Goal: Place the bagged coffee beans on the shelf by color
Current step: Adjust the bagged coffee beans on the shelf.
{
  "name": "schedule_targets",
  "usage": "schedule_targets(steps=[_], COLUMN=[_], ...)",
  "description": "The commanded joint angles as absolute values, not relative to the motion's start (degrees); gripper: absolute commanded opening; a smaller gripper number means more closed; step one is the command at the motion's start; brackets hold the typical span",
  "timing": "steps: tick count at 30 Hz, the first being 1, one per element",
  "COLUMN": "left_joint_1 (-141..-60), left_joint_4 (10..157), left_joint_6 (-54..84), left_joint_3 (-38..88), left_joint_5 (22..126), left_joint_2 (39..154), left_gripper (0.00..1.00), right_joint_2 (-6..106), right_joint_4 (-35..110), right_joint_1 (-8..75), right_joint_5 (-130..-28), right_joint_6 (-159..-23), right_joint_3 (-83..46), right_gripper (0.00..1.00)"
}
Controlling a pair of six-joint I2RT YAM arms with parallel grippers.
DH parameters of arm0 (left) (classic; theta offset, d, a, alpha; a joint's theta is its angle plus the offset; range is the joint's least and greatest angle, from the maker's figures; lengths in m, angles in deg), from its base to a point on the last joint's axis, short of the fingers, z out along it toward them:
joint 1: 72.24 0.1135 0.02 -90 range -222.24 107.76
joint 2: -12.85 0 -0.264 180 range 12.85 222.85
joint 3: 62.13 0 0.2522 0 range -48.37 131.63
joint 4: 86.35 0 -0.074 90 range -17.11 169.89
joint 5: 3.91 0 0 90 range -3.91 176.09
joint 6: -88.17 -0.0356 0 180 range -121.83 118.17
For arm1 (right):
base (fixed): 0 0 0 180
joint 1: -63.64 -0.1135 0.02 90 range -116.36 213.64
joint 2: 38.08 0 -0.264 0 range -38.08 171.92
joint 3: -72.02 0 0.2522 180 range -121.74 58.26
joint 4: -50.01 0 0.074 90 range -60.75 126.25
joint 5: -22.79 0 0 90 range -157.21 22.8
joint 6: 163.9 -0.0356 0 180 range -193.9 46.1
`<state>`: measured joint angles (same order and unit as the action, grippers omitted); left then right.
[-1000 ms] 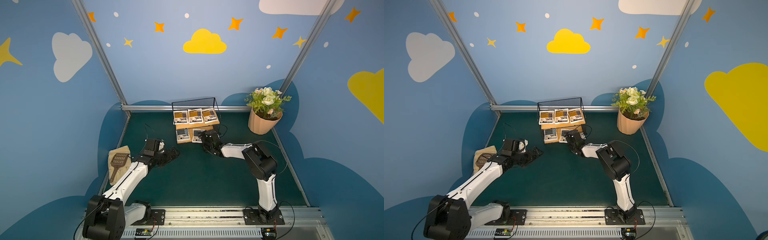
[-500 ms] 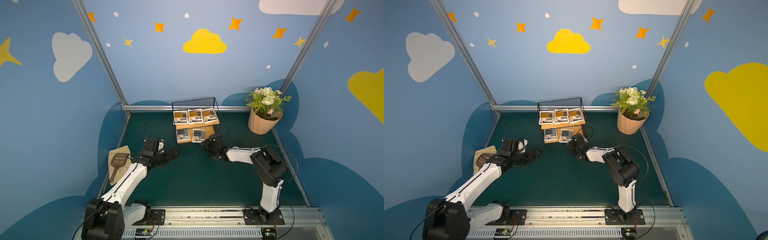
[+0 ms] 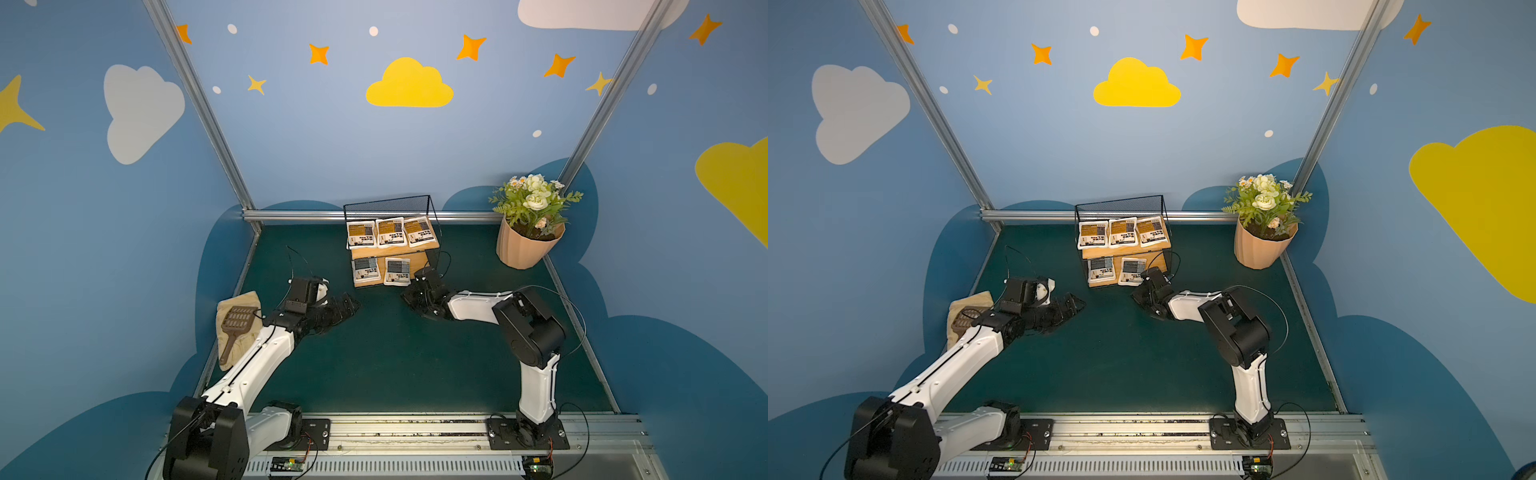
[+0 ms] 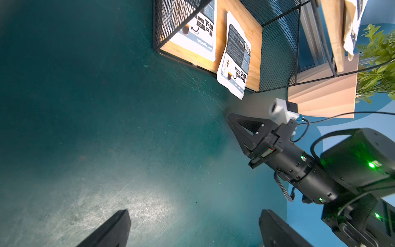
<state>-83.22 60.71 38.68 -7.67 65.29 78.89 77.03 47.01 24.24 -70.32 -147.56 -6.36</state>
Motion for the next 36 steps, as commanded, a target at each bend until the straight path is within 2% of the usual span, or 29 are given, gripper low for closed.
schedule_targets(steps=[1,14,36], left_joint_1=[-82.96,-82.87,-82.52], left_joint_4=[59.95,59.47,59.76], left_joint_6=[38.69,37.99,37.63], left_joint_3=[-6.95,-6.36,-6.90], left_joint_5=[65.32,65.52,65.31], left_joint_2=[78.74,79.66,79.91], left_gripper=[1.00,1.00,1.00], right_joint_2=[79.04,85.22,88.48], right_joint_4=[44.78,44.16,46.45], right_joint_1=[24.76,26.84,28.19], right_joint_5=[-69.83,-68.39,-68.25], right_joint_6=[-146.84,-148.93,-151.41], right_joint_3=[-9.17,-17.99,-22.17], right_gripper=[0.00,0.00,0.00])
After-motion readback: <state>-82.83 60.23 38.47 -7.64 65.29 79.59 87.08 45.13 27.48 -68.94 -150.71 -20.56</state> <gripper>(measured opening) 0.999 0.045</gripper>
